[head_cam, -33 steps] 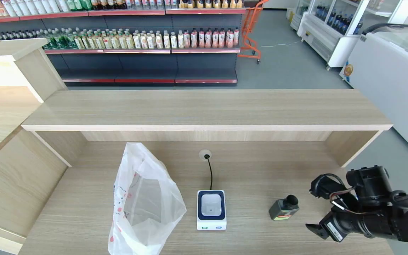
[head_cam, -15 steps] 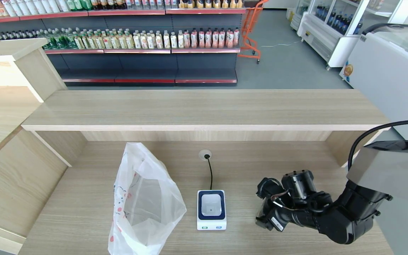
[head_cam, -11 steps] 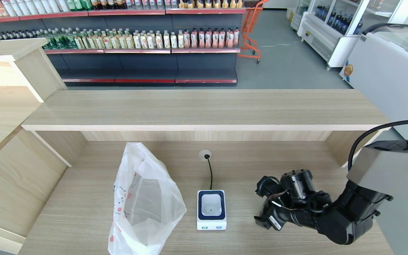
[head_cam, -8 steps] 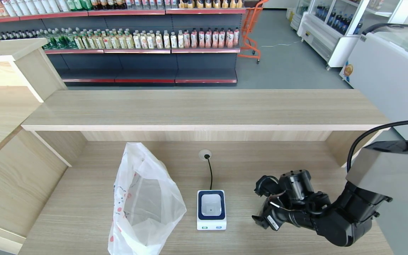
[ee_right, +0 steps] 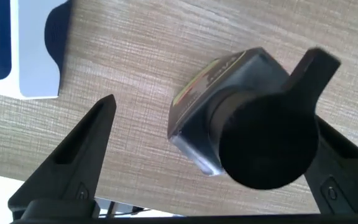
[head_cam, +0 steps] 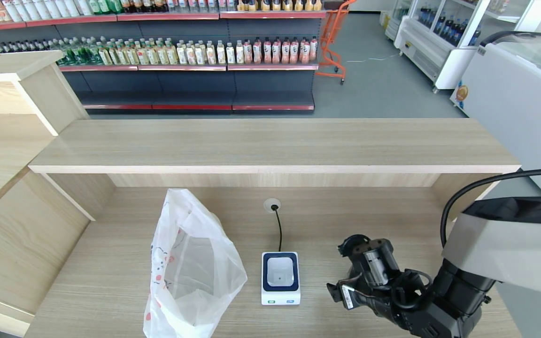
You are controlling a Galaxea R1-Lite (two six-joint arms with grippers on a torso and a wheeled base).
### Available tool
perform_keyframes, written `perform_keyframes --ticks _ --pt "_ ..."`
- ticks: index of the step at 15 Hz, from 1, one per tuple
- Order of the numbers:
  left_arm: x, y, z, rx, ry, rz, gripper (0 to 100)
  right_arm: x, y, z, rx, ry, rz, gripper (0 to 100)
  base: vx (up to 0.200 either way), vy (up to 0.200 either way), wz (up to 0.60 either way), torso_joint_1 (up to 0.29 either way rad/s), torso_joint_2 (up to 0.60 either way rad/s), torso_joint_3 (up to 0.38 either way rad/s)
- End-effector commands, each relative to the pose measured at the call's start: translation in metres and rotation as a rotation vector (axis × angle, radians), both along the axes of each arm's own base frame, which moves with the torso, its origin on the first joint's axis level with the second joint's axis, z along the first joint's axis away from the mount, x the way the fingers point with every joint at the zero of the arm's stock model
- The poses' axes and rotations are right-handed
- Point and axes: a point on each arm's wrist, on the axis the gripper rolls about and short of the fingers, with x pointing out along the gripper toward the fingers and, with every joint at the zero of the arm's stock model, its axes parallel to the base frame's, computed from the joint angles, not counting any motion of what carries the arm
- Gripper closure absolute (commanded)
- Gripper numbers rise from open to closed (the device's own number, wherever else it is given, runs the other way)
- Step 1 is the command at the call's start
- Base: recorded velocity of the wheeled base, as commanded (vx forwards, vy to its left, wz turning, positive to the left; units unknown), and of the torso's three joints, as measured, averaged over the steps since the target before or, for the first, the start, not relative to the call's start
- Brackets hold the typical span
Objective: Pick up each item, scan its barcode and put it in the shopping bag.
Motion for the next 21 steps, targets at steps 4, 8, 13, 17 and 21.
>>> perform_keyframes --ticks 4,8,13,17,21 --pt "0.000 0.000 0.000 0.001 -0.001 0.001 0 -0.004 0.008 -0.015 0.005 0.026 -0.032 0 0.000 0.000 0.00 0.000 0.00 0.000" --pt "0.000 0.000 0.000 0.001 -0.001 0.001 0 0.007 0.018 -0.019 0.017 0.001 -0.043 100 0.000 0.000 0.00 0.000 0.00 0.000" --pt "0.000 0.000 0.000 0.001 -0.001 0.001 0 0.018 0.025 -0.024 0.018 -0.024 -0.049 100 0.000 0.000 0.00 0.000 0.00 0.000" --pt "0.000 0.000 0.000 -0.001 0.000 0.001 0 0.021 0.028 -0.024 0.009 -0.062 -0.021 100 0.000 0.000 0.00 0.000 0.00 0.000" --pt "0.000 0.000 0.000 0.001 -0.001 0.001 0 0.009 0.005 0.031 0.025 -0.183 -0.018 100 0.000 0.000 0.00 0.000 0.00 0.000"
